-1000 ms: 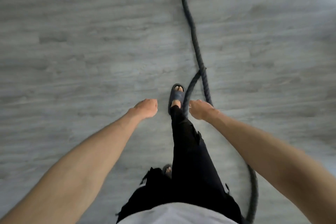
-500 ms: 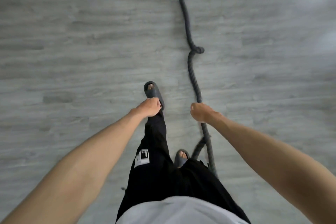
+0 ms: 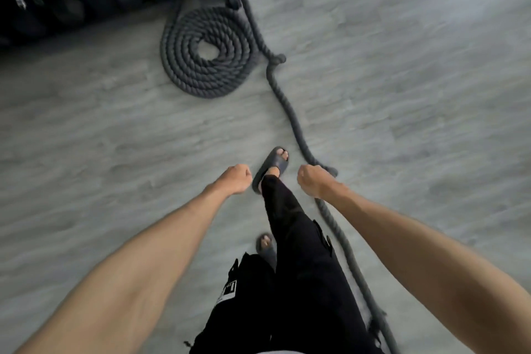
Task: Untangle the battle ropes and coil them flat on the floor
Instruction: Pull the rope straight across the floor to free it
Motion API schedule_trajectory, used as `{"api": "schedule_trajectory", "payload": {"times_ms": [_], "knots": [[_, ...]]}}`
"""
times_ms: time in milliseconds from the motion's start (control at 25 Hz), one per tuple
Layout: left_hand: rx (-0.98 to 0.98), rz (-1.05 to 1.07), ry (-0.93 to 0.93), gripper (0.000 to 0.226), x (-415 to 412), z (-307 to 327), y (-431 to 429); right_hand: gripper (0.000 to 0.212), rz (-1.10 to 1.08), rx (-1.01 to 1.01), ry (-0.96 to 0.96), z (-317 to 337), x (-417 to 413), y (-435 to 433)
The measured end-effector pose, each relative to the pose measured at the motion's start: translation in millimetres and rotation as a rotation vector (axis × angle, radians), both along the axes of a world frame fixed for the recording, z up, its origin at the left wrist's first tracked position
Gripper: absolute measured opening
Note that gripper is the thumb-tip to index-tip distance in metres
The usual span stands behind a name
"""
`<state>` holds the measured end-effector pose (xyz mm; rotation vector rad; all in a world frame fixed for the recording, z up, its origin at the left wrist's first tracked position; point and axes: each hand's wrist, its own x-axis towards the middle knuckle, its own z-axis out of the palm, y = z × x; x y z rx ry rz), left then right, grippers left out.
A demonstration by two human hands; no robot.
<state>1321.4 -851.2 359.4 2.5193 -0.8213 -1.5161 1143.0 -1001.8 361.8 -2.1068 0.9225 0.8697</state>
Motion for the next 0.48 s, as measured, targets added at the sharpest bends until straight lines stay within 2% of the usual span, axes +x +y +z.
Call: {"api": "schedule_trajectory", "payload": {"times_ms": [80, 240, 400, 480], "knots": [[0.071, -0.023, -0.001, 0.024, 45, -17, -50, 0.031, -0.032, 0.019, 0.006, -33, 55, -41], [0.033, -0.087, 0.0, 0.024, 157, -104, -180, 0.03, -0.173, 0.018, -0.012, -137, 165, -138], [0.01, -0.211, -0.037, 0.02, 238, -237, -286, 0.028, -0.261, -0.036, -0.029, -258, 245, -212], [-0.041, -0.31, -0.076, 0.02, 267, -311, -329, 0.021, -0.311, -0.059, -0.017, -323, 271, -240]]}}
